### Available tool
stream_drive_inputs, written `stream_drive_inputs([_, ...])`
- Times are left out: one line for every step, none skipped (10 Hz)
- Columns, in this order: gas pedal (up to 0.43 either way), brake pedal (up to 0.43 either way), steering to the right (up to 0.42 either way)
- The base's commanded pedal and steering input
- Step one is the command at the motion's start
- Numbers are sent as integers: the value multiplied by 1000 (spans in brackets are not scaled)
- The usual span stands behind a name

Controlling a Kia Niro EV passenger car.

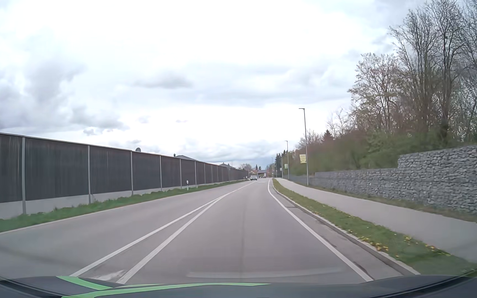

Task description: Follow the waypoints while adhering to traffic rules and regulations

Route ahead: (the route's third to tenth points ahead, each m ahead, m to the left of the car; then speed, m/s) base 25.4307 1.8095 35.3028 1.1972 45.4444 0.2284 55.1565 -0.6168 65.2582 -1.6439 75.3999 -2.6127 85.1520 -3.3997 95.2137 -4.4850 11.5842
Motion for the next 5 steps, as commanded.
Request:
stream_drive_inputs([98, 0, 10])
stream_drive_inputs([98, 0, 11])
stream_drive_inputs([98, 0, 11])
stream_drive_inputs([98, 0, 11])
stream_drive_inputs([98, 0, 11])
